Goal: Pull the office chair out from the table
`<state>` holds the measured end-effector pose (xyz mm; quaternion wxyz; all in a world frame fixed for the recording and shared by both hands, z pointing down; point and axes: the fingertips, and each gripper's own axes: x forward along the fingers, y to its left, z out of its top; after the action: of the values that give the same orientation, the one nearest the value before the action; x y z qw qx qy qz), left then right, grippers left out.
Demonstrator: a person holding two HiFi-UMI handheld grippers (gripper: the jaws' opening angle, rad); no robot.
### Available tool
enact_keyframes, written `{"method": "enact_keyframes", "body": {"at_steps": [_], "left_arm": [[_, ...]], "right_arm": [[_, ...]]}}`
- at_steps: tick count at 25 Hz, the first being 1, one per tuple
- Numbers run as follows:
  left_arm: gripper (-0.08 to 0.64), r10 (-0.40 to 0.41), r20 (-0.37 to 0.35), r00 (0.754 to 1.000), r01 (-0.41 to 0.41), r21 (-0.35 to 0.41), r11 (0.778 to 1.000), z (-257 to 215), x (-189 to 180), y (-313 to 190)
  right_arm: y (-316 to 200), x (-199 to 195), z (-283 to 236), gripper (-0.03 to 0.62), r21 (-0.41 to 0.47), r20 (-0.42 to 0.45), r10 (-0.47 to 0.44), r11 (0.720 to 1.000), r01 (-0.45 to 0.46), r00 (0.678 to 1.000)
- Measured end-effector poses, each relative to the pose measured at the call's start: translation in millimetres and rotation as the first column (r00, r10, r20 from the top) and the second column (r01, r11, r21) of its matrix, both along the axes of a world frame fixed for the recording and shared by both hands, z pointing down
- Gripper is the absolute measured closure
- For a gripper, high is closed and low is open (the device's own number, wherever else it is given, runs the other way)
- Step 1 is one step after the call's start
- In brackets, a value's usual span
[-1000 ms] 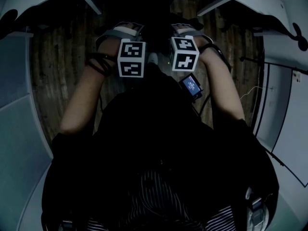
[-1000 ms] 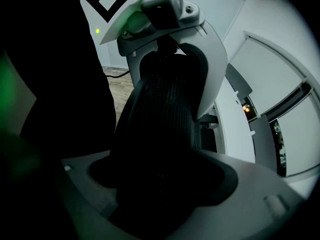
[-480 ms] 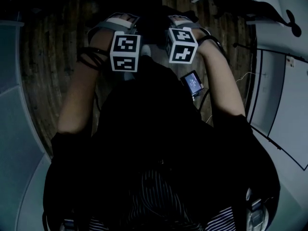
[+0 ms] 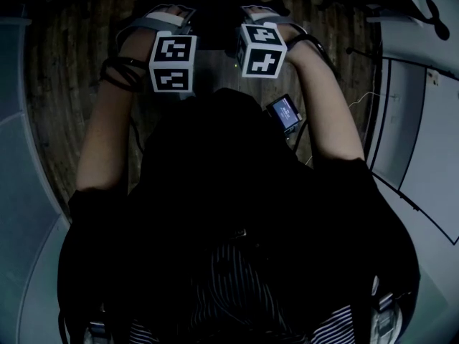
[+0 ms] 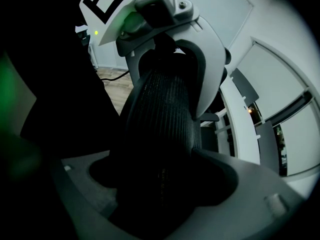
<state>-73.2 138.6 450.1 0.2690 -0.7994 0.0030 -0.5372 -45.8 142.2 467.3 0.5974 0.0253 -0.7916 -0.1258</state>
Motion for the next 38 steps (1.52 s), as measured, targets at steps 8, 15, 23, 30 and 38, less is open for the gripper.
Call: {"method": "enact_keyframes", "body": {"at_steps": [8, 15, 23, 30, 38], "left_arm": [[0.239, -0.014, -0.012, 1.000, 0.014, -0.004, 1.000, 2, -8, 53], [0.245, -0.030, -0.005, 1.000, 0.030, 0.074, 0.997, 6, 3, 104], [0.258, 0.025, -0.044, 0.999, -0.019, 0.127, 0.992, -1, -2, 171], [0.266, 0.054, -0.070, 0.996, -0.045, 0.130, 0.990, -6, -4, 231], [0.278, 0.097, -0.099, 0.990, -0.084, 0.121, 0.989, -14, -17, 284]], "right_arm": [[52, -10, 0, 0.204, 0.003, -0.003, -0.010, 1.000, 0.010, 1.000], [103, -1, 3, 0.204, 0.036, 0.013, -0.017, 0.999, 0.016, 1.000], [171, -8, 3, 0.204, 0.056, 0.015, -0.006, 0.998, 0.005, 1.000], [232, -10, 3, 0.204, 0.065, -0.007, -0.006, 0.998, 0.006, 1.000], [286, -22, -3, 0.204, 0.014, -0.009, 0.025, 1.000, -0.025, 1.000]]}}
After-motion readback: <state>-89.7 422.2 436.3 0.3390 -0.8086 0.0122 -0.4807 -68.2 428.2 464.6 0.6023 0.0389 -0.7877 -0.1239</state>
